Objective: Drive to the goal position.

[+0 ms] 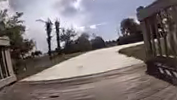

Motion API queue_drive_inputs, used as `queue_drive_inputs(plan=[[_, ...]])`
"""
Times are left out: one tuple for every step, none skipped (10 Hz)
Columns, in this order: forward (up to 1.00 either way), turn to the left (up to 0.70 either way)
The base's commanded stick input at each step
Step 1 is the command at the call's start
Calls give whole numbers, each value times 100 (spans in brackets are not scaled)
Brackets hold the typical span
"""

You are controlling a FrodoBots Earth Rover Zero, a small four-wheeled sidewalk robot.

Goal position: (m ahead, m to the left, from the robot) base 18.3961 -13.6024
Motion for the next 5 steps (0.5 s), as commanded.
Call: queue_drive_inputs(plan=[[85,0],[85,0],[85,0],[85,-15],[85,-34]])
